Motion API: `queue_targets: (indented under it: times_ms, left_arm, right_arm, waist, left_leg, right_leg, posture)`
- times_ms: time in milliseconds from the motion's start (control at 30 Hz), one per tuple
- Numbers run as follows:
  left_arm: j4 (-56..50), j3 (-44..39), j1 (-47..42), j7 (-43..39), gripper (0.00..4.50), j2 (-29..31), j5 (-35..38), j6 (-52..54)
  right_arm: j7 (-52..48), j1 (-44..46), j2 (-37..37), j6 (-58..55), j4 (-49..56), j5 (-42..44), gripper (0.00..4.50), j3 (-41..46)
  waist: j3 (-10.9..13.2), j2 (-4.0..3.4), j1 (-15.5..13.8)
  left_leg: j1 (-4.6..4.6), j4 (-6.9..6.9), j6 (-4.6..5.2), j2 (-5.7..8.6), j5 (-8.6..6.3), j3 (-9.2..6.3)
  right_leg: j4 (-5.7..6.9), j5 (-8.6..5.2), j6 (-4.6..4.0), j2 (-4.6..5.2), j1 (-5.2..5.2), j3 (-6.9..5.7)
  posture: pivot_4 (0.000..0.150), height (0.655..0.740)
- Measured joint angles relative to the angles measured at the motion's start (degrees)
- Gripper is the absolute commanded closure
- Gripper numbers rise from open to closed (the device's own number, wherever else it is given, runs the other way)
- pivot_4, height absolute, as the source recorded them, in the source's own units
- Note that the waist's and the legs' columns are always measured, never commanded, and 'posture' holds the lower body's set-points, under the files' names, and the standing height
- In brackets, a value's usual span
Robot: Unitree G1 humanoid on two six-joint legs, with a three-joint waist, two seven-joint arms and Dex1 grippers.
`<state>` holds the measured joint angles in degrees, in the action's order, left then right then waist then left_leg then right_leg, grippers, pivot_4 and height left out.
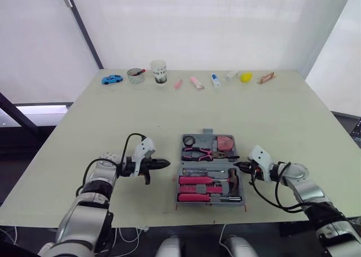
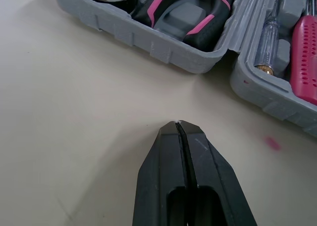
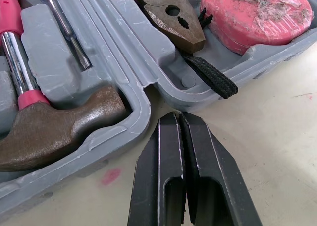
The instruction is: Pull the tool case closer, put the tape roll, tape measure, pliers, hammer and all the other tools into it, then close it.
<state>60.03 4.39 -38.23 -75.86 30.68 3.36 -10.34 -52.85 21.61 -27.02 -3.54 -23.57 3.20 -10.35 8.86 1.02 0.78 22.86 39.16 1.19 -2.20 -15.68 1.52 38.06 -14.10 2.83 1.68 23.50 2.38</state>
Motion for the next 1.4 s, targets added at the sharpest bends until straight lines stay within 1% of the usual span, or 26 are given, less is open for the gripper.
queue_targets:
  times_ms: [167,567,1000,1400]
  left_arm:
    - [0.3,0.7,-0.9,-1.7,4.5,-0.7,-1.0,0.7]
    - [2.7,0.9,-3.2,-3.0,4.5,-2.9,-2.9,0.7]
    - [3.5,1.0,-3.7,-3.1,4.5,-6.1,-3.9,-0.2]
    - [4.8,1.0,-4.4,-2.3,4.5,-6.5,-4.2,-0.1]
  right_arm:
    - [-0.2,0.0,0.0,0.0,0.0,-0.1,4.41,0.0]
    - [-0.1,-0.1,0.0,0.1,0.0,-0.2,4.41,0.1]
    - [0.2,-0.3,-0.1,0.1,0.0,-0.2,4.41,0.1]
    - [-0.1,-0.4,-0.2,0.1,0.0,-0.3,4.41,0.1]
  waist:
    - [0.0,0.0,0.0]
    - [0.0,-0.02,0.0]
    - [-0.2,-0.26,-0.1]
    - [-0.3,-0.33,-0.2]
  left_leg:
    - [0.0,0.0,0.0,0.0,0.0,0.0]
    - [-0.03,0.01,0.0,0.0,0.0,-0.02]
    - [-0.05,0.01,0.0,0.02,0.0,-0.03]
    - [-0.07,0.04,0.0,0.04,0.0,-0.08]
  right_leg:
    - [-0.01,0.0,0.0,0.0,0.0,0.0]
    - [0.0,0.0,0.0,0.0,-0.04,-0.02]
    - [-0.01,0.0,0.0,0.0,-0.07,-0.01]
    - [0.01,0.0,0.01,0.01,-0.1,-0.04]
  posture:
    - [0.15,0.74]
    - [0.15,0.74]
    - [0.15,0.74]
    - [0.15,0.74]
